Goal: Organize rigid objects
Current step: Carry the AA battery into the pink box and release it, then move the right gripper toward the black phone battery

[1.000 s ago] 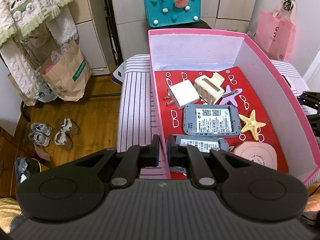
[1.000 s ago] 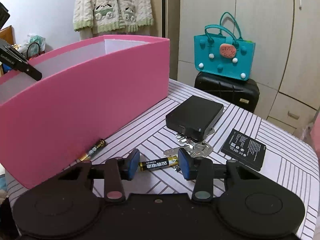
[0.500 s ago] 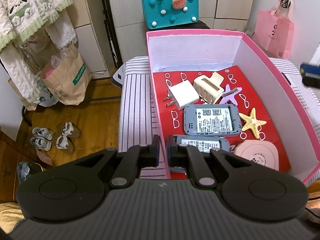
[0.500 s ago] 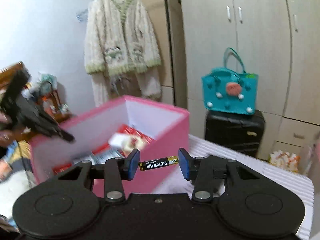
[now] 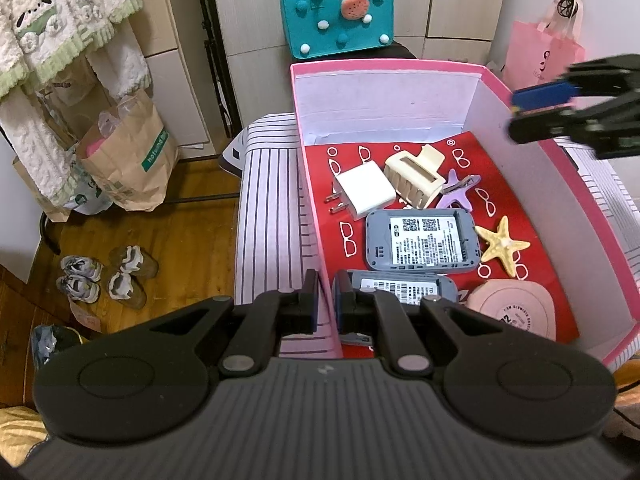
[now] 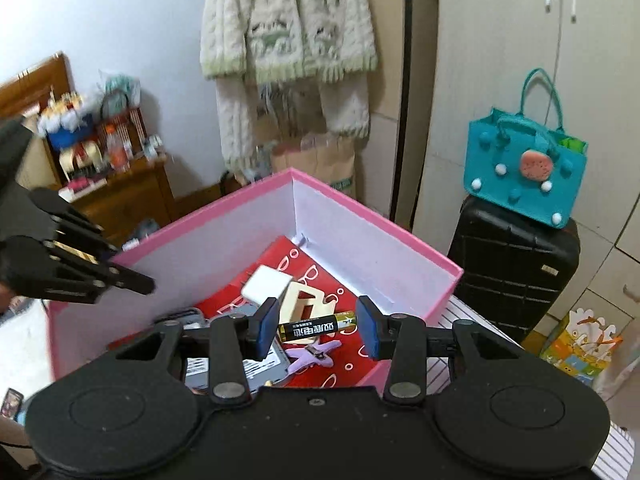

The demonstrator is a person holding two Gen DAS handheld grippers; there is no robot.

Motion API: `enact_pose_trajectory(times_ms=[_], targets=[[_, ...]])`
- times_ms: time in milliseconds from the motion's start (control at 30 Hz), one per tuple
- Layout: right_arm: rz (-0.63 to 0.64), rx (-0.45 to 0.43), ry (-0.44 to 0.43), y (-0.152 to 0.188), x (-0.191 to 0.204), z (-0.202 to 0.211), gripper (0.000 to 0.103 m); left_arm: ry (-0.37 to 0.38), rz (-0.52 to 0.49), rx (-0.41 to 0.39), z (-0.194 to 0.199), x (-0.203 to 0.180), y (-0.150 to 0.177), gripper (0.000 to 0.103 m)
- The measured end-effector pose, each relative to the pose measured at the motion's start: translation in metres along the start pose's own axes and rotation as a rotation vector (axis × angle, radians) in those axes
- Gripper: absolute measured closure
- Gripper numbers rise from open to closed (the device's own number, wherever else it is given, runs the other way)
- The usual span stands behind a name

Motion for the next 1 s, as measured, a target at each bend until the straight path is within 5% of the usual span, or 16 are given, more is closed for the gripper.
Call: enact_pose_trajectory(times_ms=[433,733,1000], targets=[[0.042,0.061,0.085,-0.008,-0.001,-0.04,0.055,0.016,0.004,-0.008,0.001,0.002,0.002,0.095],[-0.14,-0.036,0.014,0.003,-0.034,0.02,0.054,0.017,0.025,-0.013,0.0,0.003,0.002,0.095],[-0.28,-0.047,0.121,0.054,-0.09,0.064,0.048,0.011,0.064,-0.009,-0.001,0.004,0.0,0.095]])
Point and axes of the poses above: each gripper's, at about its wrist camera, not at the fingertips, and z roughly against the way its jaws point, x to its left, y to its underside, the point moved 4 cm from there along -z, roughly the way its jaws point, and after that the axes turned 8 degrees about y, right-handed, at the moved point
